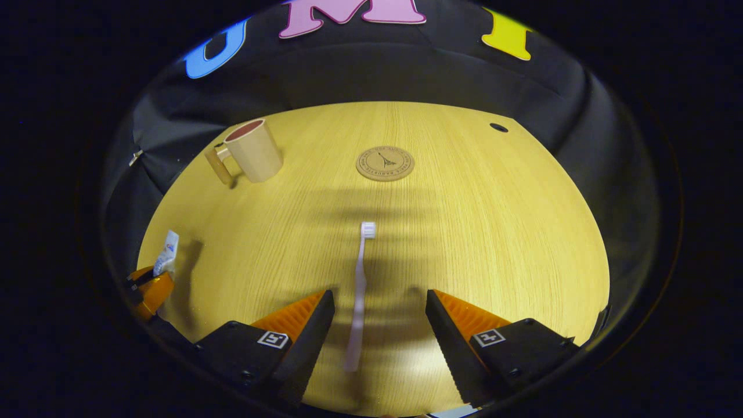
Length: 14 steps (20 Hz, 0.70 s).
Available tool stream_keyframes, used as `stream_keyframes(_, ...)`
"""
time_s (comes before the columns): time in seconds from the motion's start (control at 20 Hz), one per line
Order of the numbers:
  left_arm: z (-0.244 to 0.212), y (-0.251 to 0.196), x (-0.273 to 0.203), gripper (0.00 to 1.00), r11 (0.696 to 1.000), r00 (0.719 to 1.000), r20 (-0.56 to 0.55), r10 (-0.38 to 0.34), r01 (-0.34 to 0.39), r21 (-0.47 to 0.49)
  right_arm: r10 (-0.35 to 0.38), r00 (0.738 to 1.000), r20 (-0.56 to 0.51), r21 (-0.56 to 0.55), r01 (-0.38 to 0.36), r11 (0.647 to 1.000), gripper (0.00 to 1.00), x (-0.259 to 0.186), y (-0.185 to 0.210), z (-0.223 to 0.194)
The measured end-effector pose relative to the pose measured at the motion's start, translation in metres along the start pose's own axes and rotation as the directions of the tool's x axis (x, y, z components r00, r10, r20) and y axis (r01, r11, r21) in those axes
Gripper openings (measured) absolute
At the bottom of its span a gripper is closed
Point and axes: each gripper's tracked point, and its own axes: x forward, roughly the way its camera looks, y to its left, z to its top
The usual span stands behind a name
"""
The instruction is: Put the toothbrush and toothpaste on the desktop into the cup, then pick up the cup and place it on the coaster on the desktop.
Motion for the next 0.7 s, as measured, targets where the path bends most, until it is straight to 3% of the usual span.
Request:
stream_keyframes(0.1, -0.001, -0.002, -0.004, 0.2, 1.0, 1.0, 0.005, -0.006, 0.006, 0.011, -0.025, 0.999, -0.049, 0.011, 0.026, 1.0, 0.98, 0.006, 0.002, -0.012)
stream_keyframes(0.2, 0.0, -0.005, -0.006, 0.2, 1.0, 1.0, 0.009, -0.015, 0.015, 0.007, -0.027, 0.999, -0.026, -0.006, 0.027, 1.0, 0.99, 0.01, 0.007, -0.006)
stream_keyframes(0.3, 0.002, -0.008, -0.009, 0.2, 1.0, 1.0, 0.017, -0.026, 0.026, 0.009, -0.037, 0.999, -0.03, 0.019, 0.037, 0.999, 0.92, 0.01, 0.011, -0.005)
stream_keyframes(0.45, 0.004, -0.011, -0.008, 0.2, 0.999, 0.999, 0.03, -0.036, 0.036, 0.015, -0.071, 0.997, -0.031, 0.072, 0.073, 0.995, 0.61, 0.012, 0.007, 0.0)
stream_keyframes(0.7, 0.0, -0.016, -0.006, 0.2, 0.999, 0.999, 0.024, -0.048, 0.047, 0.012, -0.058, 0.998, -0.027, 0.032, 0.059, 0.998, 0.18, 0.012, 0.008, 0.002)
